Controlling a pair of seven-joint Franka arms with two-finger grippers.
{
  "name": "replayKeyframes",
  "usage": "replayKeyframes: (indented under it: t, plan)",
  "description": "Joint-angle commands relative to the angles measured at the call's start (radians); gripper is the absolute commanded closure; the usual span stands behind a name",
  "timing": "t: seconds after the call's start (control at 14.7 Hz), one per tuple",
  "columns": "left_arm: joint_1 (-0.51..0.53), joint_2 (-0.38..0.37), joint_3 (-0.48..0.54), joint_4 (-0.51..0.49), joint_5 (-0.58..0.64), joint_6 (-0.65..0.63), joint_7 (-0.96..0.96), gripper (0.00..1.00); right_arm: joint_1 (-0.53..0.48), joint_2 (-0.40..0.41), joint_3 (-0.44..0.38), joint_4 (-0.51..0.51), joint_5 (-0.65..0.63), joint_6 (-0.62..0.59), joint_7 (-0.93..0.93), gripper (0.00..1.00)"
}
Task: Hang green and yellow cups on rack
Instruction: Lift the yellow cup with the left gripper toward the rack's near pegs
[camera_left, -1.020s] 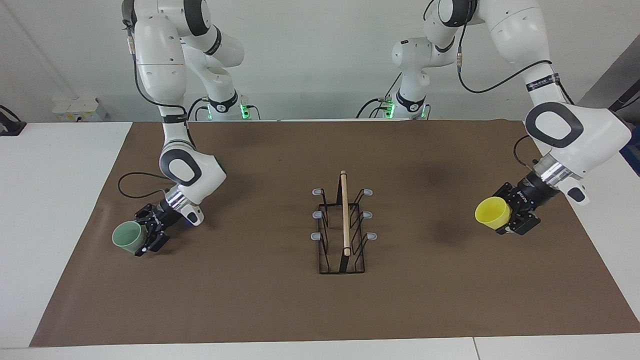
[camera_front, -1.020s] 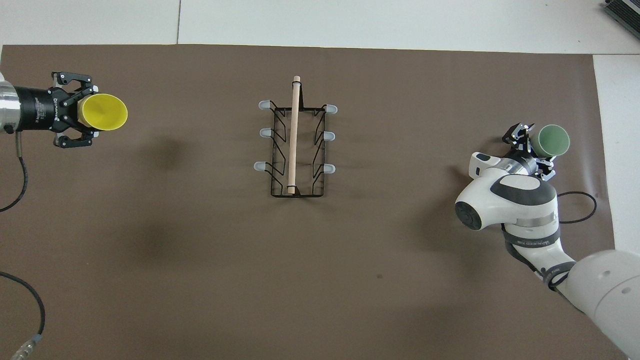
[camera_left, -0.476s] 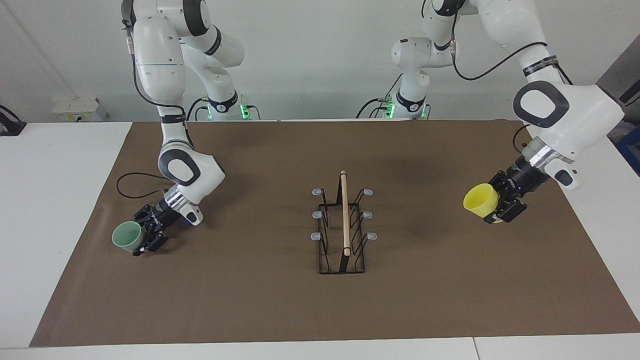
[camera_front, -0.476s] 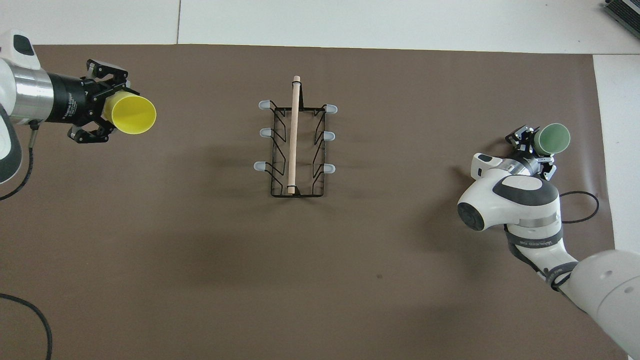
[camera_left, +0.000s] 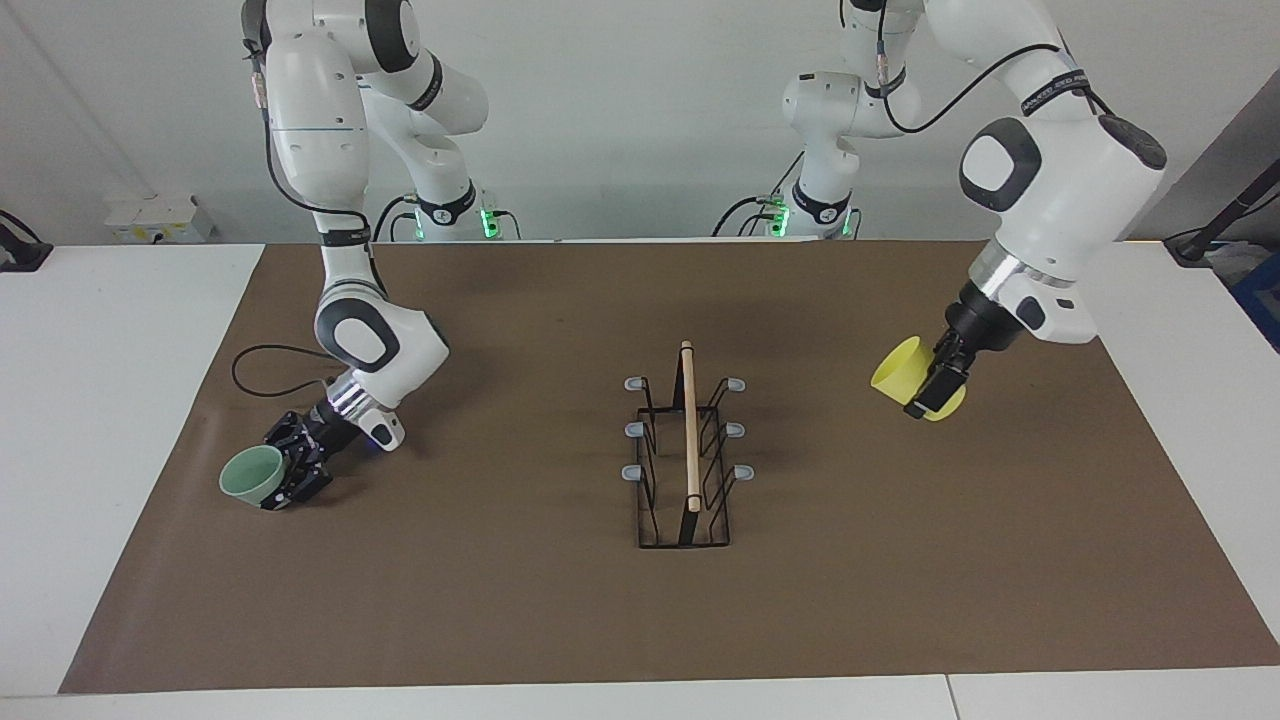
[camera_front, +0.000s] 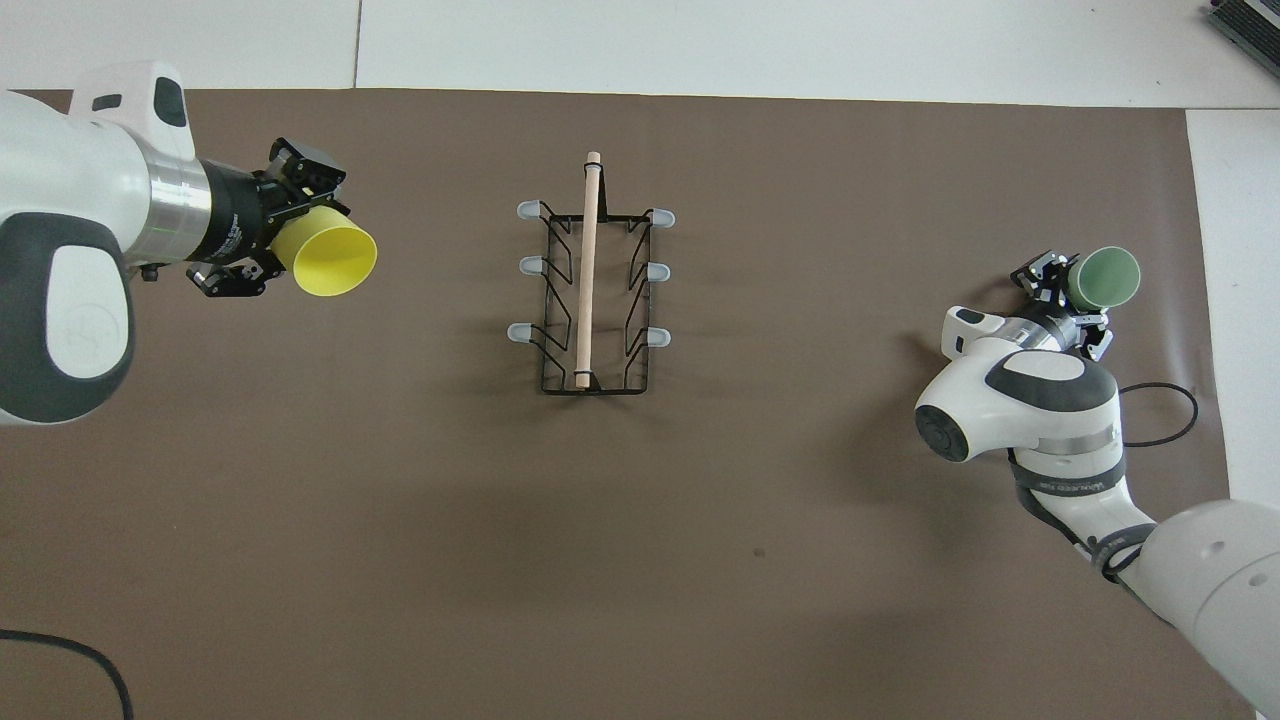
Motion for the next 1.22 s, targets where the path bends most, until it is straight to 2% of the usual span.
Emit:
replayKeyframes:
  t: [0.0, 0.14, 0.2, 0.41, 0.54, 0.61, 0.75, 0.88, 1.02, 1.16]
  plan:
    - [-0.096, -0.042, 0.013, -0.055, 0.122, 0.008, 0.001, 1.0, -0.015, -0.036, 0.01, -0.003, 0.03, 0.03, -0.027, 0.71]
    - [-0.142, -0.046, 0.013, -0.071, 0.165, 0.034, 0.001, 1.0, -0.022, -0.07, 0.01, -0.003, 0.139, 0.116, -0.098, 0.71]
    - [-0.161, -0.052, 0.012, -0.106, 0.193, 0.101, -0.001, 1.0, -0.029, -0.084, 0.009, -0.003, 0.188, 0.149, -0.13, 0.71]
    - [-0.204, -0.101, 0.012, -0.303, 0.21, 0.462, 0.004, 1.0, -0.052, -0.107, 0.01, 0.003, 0.29, 0.19, -0.211, 0.71]
    - [-0.209, -0.111, 0.012, -0.355, 0.231, 0.548, 0.004, 1.0, -0.056, -0.133, 0.01, 0.008, 0.4, 0.217, -0.291, 0.71]
    - [-0.216, -0.111, 0.012, -0.369, 0.297, 0.554, 0.004, 1.0, -0.056, -0.147, 0.01, 0.02, 0.47, 0.217, -0.349, 0.71]
    - [-0.218, -0.112, 0.012, -0.421, 0.436, 0.639, -0.001, 1.0, -0.062, -0.186, 0.01, 0.031, 0.677, 0.216, -0.487, 0.71]
    - [-0.216, -0.112, 0.013, -0.498, 0.454, 0.806, -0.001, 1.0, -0.052, -0.235, 0.01, 0.033, 0.934, 0.19, -0.618, 0.71]
    - [-0.216, -0.114, 0.013, -0.541, 0.454, 0.885, -0.001, 1.0, -0.052, -0.265, 0.012, 0.036, 1.197, 0.141, -0.739, 0.71]
    - [-0.216, -0.117, 0.013, -0.578, 0.454, 0.956, -0.001, 1.0, -0.053, -0.282, 0.01, 0.059, 1.407, 0.096, -0.843, 0.71]
